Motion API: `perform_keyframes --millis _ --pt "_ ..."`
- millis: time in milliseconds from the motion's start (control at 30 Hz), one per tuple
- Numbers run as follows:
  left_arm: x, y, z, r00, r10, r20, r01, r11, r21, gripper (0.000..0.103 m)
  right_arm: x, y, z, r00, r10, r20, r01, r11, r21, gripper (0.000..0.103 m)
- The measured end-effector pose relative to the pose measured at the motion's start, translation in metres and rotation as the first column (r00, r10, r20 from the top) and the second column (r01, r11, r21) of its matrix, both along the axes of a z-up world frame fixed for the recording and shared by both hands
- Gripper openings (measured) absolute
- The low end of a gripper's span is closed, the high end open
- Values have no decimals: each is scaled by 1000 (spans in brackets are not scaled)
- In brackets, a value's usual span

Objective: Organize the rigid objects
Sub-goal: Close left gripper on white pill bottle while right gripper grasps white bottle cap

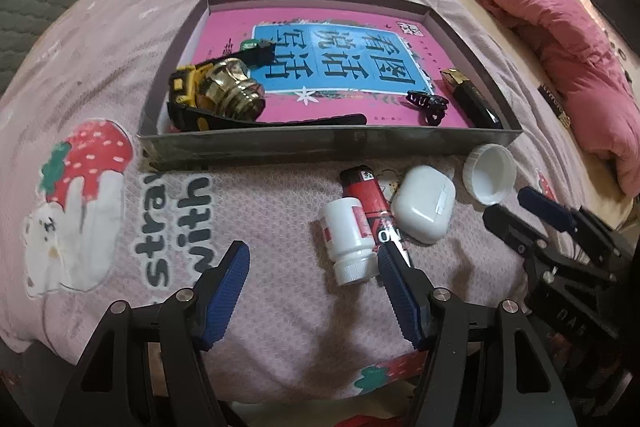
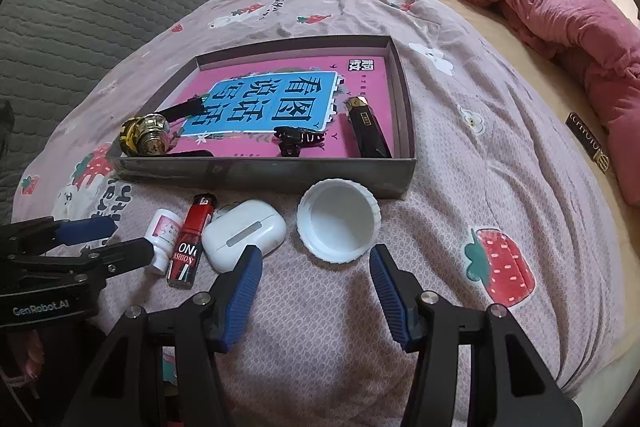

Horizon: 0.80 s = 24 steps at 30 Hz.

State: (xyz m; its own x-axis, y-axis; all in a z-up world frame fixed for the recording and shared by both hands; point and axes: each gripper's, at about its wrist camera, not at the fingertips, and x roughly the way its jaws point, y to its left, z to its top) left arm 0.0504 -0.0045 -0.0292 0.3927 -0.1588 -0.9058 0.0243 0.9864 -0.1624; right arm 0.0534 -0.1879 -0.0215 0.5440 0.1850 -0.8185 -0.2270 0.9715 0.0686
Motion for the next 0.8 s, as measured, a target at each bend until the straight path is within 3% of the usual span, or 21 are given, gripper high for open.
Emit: perform_keyframes --millis 333,800 --pt "13 1 -17 999 36 -39 -34 999 39 68 4 -2 -4 1000 -6 2 6 1000 9 56" --pt "20 10 -25 998 54 -44 -53 998 14 68 13 -2 -13 1000 -5 13 5 1000 1 56"
